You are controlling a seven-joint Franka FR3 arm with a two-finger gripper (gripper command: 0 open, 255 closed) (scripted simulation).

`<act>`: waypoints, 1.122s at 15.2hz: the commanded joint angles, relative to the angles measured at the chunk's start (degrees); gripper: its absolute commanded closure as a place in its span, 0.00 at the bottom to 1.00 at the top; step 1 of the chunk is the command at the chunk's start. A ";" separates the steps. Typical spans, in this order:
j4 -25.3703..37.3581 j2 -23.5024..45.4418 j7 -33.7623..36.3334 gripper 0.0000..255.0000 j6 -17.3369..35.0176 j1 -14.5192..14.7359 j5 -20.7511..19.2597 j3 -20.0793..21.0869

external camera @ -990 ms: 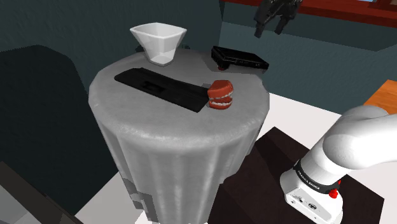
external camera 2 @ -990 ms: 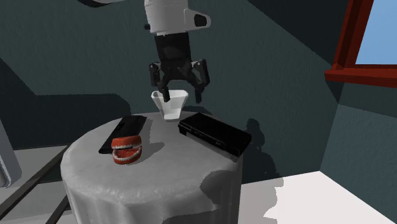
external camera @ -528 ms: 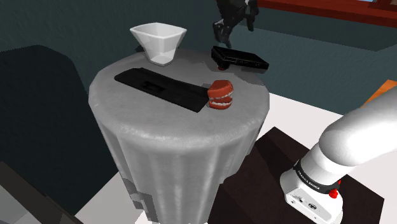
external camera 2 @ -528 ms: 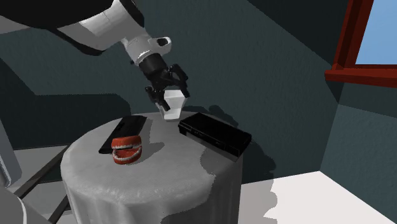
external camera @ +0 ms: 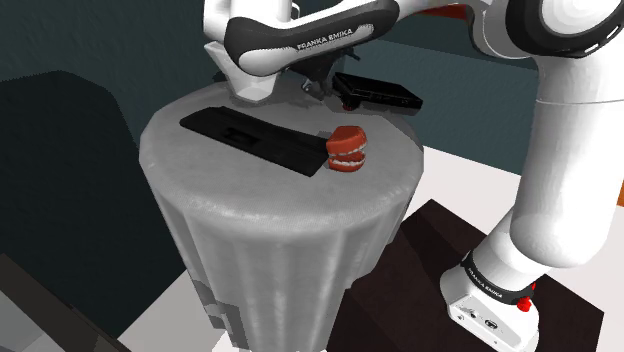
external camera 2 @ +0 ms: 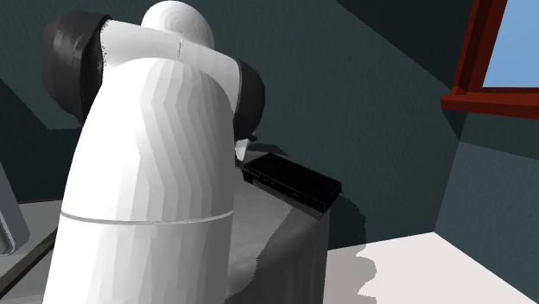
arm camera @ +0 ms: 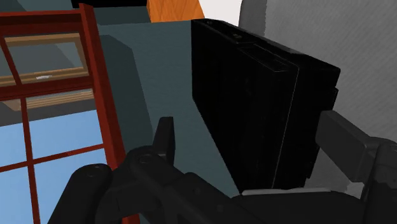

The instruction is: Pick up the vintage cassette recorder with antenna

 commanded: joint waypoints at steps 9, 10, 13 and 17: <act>-2.32 3.09 4.36 1.00 1.48 0.35 0.08 -0.74; -2.31 3.15 4.40 1.00 1.49 0.37 0.09 -0.74; -2.35 3.14 4.45 1.00 1.50 0.37 0.13 -0.74; -2.40 3.13 4.50 1.00 1.51 0.38 0.17 -0.72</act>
